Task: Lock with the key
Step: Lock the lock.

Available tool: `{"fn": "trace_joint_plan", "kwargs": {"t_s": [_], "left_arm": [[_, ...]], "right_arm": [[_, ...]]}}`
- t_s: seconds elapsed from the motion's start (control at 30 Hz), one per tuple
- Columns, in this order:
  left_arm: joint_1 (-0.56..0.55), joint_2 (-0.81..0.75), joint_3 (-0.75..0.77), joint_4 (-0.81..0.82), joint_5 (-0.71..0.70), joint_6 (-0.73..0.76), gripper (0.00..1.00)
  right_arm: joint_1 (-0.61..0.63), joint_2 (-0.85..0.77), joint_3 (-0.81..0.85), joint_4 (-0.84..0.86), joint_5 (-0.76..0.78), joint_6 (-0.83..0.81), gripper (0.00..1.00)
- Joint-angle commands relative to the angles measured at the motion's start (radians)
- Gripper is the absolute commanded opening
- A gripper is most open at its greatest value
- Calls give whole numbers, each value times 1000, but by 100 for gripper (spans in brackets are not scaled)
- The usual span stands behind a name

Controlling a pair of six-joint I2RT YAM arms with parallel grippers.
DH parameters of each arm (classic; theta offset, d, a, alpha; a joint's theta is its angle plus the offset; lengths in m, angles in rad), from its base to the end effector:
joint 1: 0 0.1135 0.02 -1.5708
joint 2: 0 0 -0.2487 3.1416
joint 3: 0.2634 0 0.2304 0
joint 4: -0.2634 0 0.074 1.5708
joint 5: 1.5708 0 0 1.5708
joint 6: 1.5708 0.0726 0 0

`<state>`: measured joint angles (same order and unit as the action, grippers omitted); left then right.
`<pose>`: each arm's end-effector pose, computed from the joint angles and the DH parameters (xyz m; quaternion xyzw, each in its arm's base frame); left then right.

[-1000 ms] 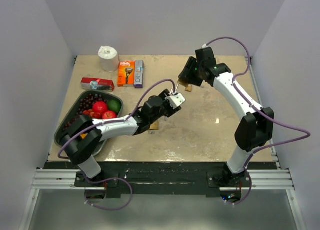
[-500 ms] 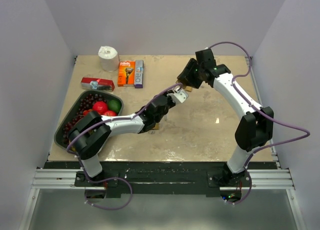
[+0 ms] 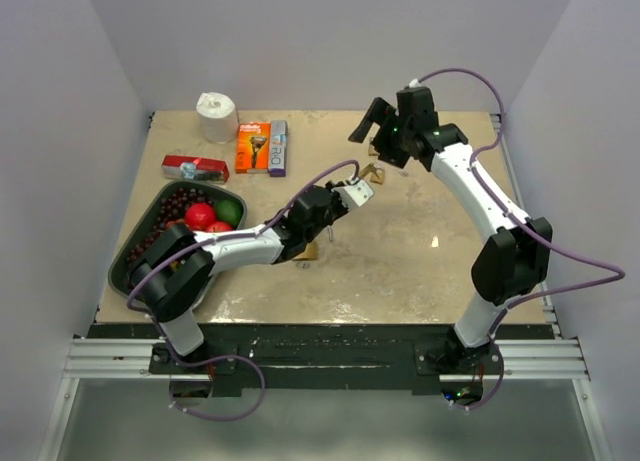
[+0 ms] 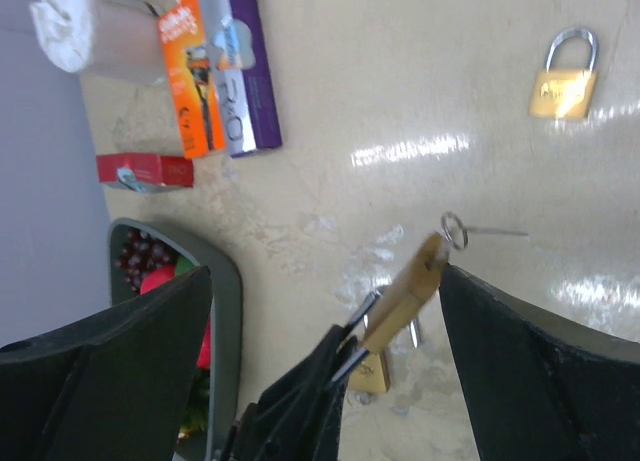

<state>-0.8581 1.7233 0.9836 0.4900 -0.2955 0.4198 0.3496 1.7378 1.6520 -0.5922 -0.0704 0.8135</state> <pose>0.2786 -0.2900 0.2182 0.3933 0.6808 -0.0185 0.6176 0.3761 0.1425 0.3076 0.1924 0.8808 0.2635 0.3431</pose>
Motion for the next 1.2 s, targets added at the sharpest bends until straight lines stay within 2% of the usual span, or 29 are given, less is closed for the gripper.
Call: {"fn": "trace_joint_plan", "kwargs": {"t_s": [0.0,0.07,0.13,0.17,0.2,0.23,0.27,0.37,0.4,0.43,0.47,0.53,0.57,0.67,0.8,0.83,0.87,0.93,1.0,1.1,1.17], "left_arm": [[62,-140,23,7,201,-116,0],[97,-168,23,-14,315,-148,0],[131,-195,38,-82,463,-194,0],[149,-202,59,-105,505,-211,0],[190,-209,72,-155,562,-228,0],[209,-211,87,-184,672,-249,0],[227,-214,113,-209,717,-256,0],[287,-212,185,-324,899,-243,0],[310,-205,207,-394,953,-236,0],[321,-203,225,-427,981,-231,0],[353,-193,284,-544,1089,-181,0],[376,-188,332,-606,1150,-144,0],[381,-182,345,-657,1185,-118,0],[384,-163,391,-758,1242,-52,0],[384,-154,409,-815,1300,6,0],[383,-149,418,-843,1315,26,0],[383,-142,423,-852,1335,46,0],[383,-133,444,-875,1349,51,0],[383,-119,458,-890,1360,57,0],[383,-114,469,-913,1369,80,0],[383,-117,469,-921,1381,86,0]], "right_arm": [[-49,-86,84,129,4,-131,99],[-75,-106,75,194,-46,-221,99],[-142,-158,-1,297,-213,-331,99],[-174,-173,-35,412,-306,-349,99],[-246,-191,-81,461,-512,-347,99],[-280,-193,-99,520,-595,-282,99],[-308,-190,-112,614,-682,-245,99],[-351,-137,-74,608,-915,-230,99],[-380,-127,-31,568,-958,-264,99],[-380,-112,-5,495,-973,-404,99],[-380,-110,41,237,-933,-664,99],[-380,-138,31,87,-983,-843,99],[-380,-158,13,28,-988,-1051,99],[-374,-231,-59,-156,-1008,-1392,99],[-362,-253,-87,-383,-1037,-1704,99],[-357,-248,-81,-491,-1039,-1765,99],[-318,-236,-74,-542,-1030,-1886,98],[-276,-228,-69,-660,-1002,-1983,97],[-230,-225,-75,-696,-983,-2056,95],[-198,-238,-100,-667,-976,-2051,93],[-176,-242,-116,-617,-971,-2029,88]]}}
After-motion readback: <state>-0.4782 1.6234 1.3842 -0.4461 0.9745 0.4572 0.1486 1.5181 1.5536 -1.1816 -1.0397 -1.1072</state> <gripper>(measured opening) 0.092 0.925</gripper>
